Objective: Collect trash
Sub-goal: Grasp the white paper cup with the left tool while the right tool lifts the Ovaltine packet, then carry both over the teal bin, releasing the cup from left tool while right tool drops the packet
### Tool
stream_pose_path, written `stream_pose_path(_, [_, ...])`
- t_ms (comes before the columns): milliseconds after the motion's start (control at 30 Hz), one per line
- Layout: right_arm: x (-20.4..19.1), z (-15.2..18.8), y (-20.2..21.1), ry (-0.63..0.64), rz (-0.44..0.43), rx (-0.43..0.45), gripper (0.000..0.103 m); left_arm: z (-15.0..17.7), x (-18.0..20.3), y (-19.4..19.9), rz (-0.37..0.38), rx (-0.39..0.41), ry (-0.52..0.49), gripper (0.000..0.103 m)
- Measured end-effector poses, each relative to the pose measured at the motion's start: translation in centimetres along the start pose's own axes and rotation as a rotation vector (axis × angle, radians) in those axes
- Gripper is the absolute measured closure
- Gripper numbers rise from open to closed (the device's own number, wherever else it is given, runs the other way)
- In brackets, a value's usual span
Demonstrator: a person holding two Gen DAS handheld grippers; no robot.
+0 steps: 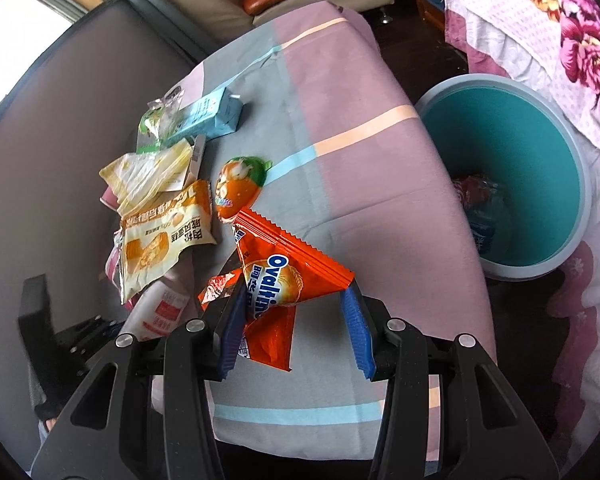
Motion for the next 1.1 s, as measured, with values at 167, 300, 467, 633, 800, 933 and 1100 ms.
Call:
stream_pose_path(167, [1.1, -0.2, 0.4, -0.022, -0.019, 0.019, 0.060, -0.3, 2.4, 2.5, 0.039, 0.040, -0.002, 0.051])
stream_pose_path(300, [2.2, -0.5, 1.0, -0.042, -0.028, 0.042, 0.060, -1.0, 4.0, 3.8, 0.047, 0.075, -0.017, 0.051])
stream_pose_path(467, [4.2, -1.7, 2.9, -0.077, -0.030, 0.096, 0.060, -4.0, 6.8, 4.1, 0.058, 0.119, -0.034, 0.051])
stream_pose_path(633, [9.1, -4.0, 7.6, -0.156, 0.018, 0.222, 0.060, -7.5, 10.5, 2.8, 0.089, 0.120, -0.071, 0.051])
stream_pose_path(800, [14.5, -5.1, 11.5, -0.233, 0.081, 0.311, 0.060, -11.4, 15.8, 1.3, 0.135, 0.126, -0.131, 0.051])
stream_pose_path(933, [18.0, -5.2, 12.7, -0.286, 0.113, 0.335, 0.060, -13.3, 19.9, -0.7, 0.149, 0.106, -0.189, 0.051])
stream_pose_path(1100, [21.1, -5.2, 12.3, -0.337, 0.126, 0.329, 0.060, -14.3, 23.6, -3.9, 0.159, 0.051, -0.231, 0.051])
Point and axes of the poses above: each gripper's, at about its wrist camera, not at the fingertips, and y roughly against the way its jaws point, x to its right, z to its underside, the point moved 10 cm from there along -y, roughly the way its jaws point, and after that the axes turned 8 degrees about y, right-handed, at the moved point
